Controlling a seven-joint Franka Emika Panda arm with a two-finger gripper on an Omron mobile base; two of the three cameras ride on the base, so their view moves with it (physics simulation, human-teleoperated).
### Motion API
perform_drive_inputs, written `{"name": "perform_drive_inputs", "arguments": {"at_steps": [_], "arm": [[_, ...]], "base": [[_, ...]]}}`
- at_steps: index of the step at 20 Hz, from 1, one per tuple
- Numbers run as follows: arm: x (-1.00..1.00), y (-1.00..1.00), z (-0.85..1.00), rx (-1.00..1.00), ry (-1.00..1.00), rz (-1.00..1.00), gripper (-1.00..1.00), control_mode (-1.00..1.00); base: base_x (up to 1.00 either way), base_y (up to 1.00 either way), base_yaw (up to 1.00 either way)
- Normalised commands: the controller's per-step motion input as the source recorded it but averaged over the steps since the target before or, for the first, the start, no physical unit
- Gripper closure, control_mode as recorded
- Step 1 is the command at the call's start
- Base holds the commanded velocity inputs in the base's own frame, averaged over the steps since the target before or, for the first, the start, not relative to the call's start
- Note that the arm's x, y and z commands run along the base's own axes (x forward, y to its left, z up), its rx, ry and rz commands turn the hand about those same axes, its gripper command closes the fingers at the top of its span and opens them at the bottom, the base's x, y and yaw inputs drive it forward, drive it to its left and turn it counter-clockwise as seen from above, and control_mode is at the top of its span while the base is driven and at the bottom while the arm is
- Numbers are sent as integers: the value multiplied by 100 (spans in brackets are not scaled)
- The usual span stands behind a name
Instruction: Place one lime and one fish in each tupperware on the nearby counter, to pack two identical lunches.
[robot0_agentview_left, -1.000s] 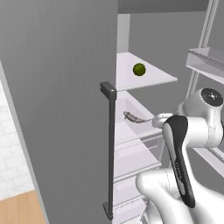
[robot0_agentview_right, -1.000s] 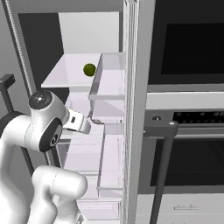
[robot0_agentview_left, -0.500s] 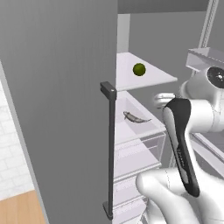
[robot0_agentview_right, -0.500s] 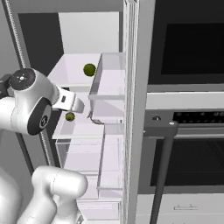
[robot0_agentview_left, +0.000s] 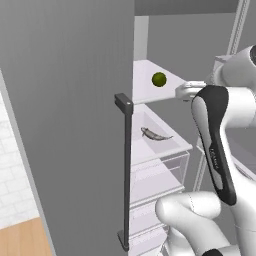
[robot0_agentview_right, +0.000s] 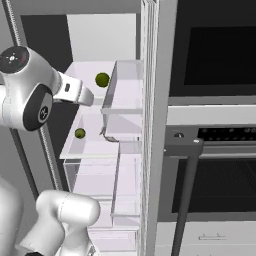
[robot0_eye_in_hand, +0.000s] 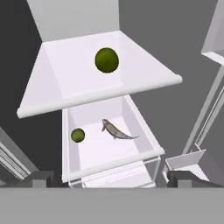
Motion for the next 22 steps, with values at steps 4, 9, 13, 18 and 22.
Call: {"name": "perform_drive_inputs", "arguments": {"at_steps": [4,9,13,18,22], "arm": [[39,4,9,0,-7,0,-100,-100],[46,2,0,0,-7,0,-100,-100],[48,0,0,0,-4,0,-100,-100],[61,0,0,0,9,0,-100,-100],[61,0,0,0,8,0,-100,-100]], "base": [[0,0,0],[0,0,0],[0,0,0],[0,0,0],[0,0,0]]}}
